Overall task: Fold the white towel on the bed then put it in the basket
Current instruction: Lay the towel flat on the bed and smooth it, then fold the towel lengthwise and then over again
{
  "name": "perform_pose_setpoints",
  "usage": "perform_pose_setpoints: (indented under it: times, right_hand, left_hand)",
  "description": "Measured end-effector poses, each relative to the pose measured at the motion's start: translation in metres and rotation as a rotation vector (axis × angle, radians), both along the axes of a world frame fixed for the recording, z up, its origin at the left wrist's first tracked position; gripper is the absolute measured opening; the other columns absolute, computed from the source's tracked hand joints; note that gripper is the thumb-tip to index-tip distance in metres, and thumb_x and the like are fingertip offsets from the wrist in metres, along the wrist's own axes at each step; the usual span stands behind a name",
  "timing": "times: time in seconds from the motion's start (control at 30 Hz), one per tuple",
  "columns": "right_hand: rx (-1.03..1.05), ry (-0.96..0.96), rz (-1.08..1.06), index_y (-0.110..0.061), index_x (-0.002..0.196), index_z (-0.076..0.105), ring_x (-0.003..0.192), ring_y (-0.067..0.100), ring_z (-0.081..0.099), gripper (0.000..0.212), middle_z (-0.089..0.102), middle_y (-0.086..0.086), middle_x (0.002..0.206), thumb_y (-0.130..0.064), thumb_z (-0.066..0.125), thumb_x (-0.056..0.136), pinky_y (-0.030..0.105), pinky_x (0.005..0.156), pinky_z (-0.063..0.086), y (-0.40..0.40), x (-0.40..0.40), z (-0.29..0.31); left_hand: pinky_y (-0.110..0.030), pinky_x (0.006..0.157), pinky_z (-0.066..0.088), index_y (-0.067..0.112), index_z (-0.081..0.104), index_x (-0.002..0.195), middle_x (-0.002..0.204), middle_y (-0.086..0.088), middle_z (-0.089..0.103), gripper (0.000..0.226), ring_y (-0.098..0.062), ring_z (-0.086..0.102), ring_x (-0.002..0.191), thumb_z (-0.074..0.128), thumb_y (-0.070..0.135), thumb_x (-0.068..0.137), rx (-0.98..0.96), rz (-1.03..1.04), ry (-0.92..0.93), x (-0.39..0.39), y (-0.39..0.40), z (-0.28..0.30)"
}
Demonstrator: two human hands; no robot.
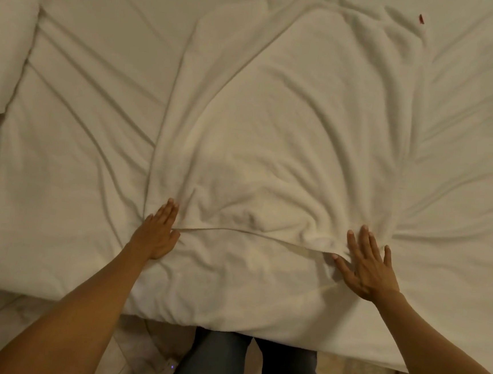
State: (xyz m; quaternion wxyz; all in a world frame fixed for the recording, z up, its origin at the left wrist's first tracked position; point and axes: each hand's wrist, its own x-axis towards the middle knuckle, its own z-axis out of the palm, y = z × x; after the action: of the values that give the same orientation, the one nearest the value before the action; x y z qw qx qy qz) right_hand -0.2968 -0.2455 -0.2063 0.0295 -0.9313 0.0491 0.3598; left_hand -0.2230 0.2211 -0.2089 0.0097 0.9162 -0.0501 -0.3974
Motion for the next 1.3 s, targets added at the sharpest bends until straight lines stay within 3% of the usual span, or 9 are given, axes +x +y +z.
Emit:
perform_pose_setpoints:
  times: [0.1, 0.27, 0.33, 0.4, 0.67, 1.0, 1.2, 1.3]
  right_hand:
    - [0.016, -0.004, -0.041, -0.021, 0.152, -0.007, 0.148, 0.022, -0.011, 0.091, -0.019, 0.009, 0.159, -0.074, -0.006, 0.078, 0.047, 0.118, -0.004, 0.007, 0.007, 0.009]
    - [0.037, -0.02, -0.055, -0.018, 0.152, 0.015, 0.149, 0.025, 0.005, 0.095, 0.003, 0.011, 0.161, -0.052, -0.011, 0.068, 0.046, 0.119, 0.003, 0.015, 0.023, 0.031]
    - [0.052, -0.041, -0.121, -0.019, 0.152, 0.02, 0.149, 0.024, 0.006, 0.079, 0.008, 0.01, 0.161, -0.048, 0.001, 0.081, 0.045, 0.119, 0.005, 0.019, 0.03, 0.039]
    - [0.043, -0.056, -0.16, -0.019, 0.152, 0.02, 0.149, 0.023, 0.005, 0.059, 0.008, 0.011, 0.161, -0.038, 0.02, 0.096, 0.045, 0.12, 0.006, 0.021, 0.037, 0.041]
    - [-0.047, -0.067, -0.28, -0.013, 0.15, 0.018, 0.146, 0.03, 0.015, 0.063, 0.015, 0.015, 0.157, -0.04, 0.037, 0.096, 0.045, 0.117, 0.021, 0.021, 0.064, 0.04]
    - [-0.057, -0.148, -0.539, -0.016, 0.152, 0.009, 0.144, 0.04, 0.013, 0.063, 0.004, 0.026, 0.157, -0.035, 0.034, 0.098, 0.045, 0.115, 0.02, 0.008, 0.082, 0.02]
    - [-0.032, -0.261, -0.669, -0.028, 0.152, 0.003, 0.14, 0.041, 0.026, 0.067, 0.016, 0.029, 0.155, -0.035, 0.039, 0.095, 0.049, 0.111, 0.028, 0.01, 0.053, -0.017]
    - [-0.024, -0.302, -0.688, -0.027, 0.152, 0.017, 0.138, 0.039, 0.033, 0.063, 0.026, 0.027, 0.152, -0.039, 0.031, 0.092, 0.051, 0.108, 0.031, 0.007, 0.052, -0.033]
  left_hand:
    - [-0.039, 0.121, 0.013, 0.007, 0.0, 0.154, 0.162, -0.009, -0.009, 0.063, -0.019, 0.003, 0.151, 0.028, 0.03, 0.102, 0.013, 0.007, -0.015, 0.006, -0.007, 0.01]
    - [-0.035, 0.119, 0.024, 0.0, 0.017, 0.152, 0.161, -0.017, 0.007, 0.058, -0.025, 0.018, 0.148, 0.032, 0.022, 0.101, 0.013, 0.026, -0.147, 0.025, -0.025, 0.026]
    - [-0.034, 0.119, 0.023, -0.001, 0.018, 0.152, 0.161, -0.017, 0.008, 0.058, -0.025, 0.018, 0.148, 0.034, 0.02, 0.1, -0.017, 0.017, -0.165, 0.036, -0.035, 0.034]
    - [-0.035, 0.119, 0.023, 0.001, 0.018, 0.152, 0.161, -0.015, 0.009, 0.058, -0.024, 0.018, 0.149, 0.035, 0.02, 0.1, -0.035, -0.007, -0.177, 0.046, -0.044, 0.039]
    - [-0.037, 0.121, 0.019, 0.005, 0.01, 0.154, 0.163, -0.012, 0.0, 0.058, -0.022, 0.01, 0.15, 0.028, 0.027, 0.103, -0.017, -0.095, -0.12, 0.091, -0.088, 0.044]
    - [-0.039, 0.123, 0.011, 0.008, 0.005, 0.155, 0.163, -0.009, -0.005, 0.058, -0.022, 0.003, 0.151, 0.024, 0.031, 0.105, -0.084, -0.272, -0.135, 0.182, -0.211, 0.032]
    - [-0.039, 0.123, 0.013, 0.006, 0.004, 0.154, 0.163, -0.011, -0.003, 0.062, -0.022, 0.004, 0.151, 0.025, 0.035, 0.104, -0.143, -0.399, -0.173, 0.241, -0.304, 0.013]
    - [-0.04, 0.121, 0.016, 0.004, 0.006, 0.154, 0.162, -0.015, 0.0, 0.063, -0.025, 0.007, 0.151, 0.028, 0.035, 0.103, -0.156, -0.47, -0.251, 0.277, -0.353, 0.008]
